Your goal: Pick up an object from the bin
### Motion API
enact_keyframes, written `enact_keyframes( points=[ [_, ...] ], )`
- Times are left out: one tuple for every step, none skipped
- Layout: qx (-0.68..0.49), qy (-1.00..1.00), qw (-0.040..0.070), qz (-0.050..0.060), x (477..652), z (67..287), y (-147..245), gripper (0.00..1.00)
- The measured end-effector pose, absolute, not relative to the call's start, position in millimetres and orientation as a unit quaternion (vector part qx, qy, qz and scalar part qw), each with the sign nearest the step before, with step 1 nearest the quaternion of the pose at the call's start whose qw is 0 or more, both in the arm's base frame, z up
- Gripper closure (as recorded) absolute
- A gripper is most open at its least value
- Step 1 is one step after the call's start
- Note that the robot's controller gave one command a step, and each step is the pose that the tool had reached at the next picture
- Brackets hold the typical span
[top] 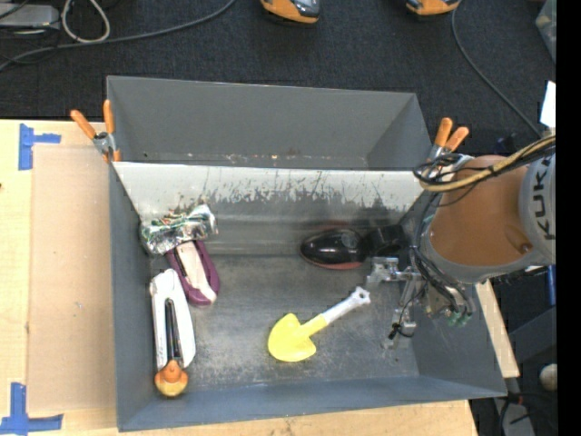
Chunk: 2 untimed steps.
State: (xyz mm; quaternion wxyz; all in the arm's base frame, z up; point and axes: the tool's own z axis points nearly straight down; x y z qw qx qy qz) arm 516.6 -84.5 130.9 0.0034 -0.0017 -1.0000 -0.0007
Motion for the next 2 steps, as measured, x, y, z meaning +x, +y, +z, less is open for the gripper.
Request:
enact_keyframes(
  points=[
    [0.000, -1.000, 0.001, 0.000, 518.2, 133, -84, 0.00],
    [0.136, -0.991, -0.001, 0.000, 543.6, 90, -49, 0.00]
  ],
)
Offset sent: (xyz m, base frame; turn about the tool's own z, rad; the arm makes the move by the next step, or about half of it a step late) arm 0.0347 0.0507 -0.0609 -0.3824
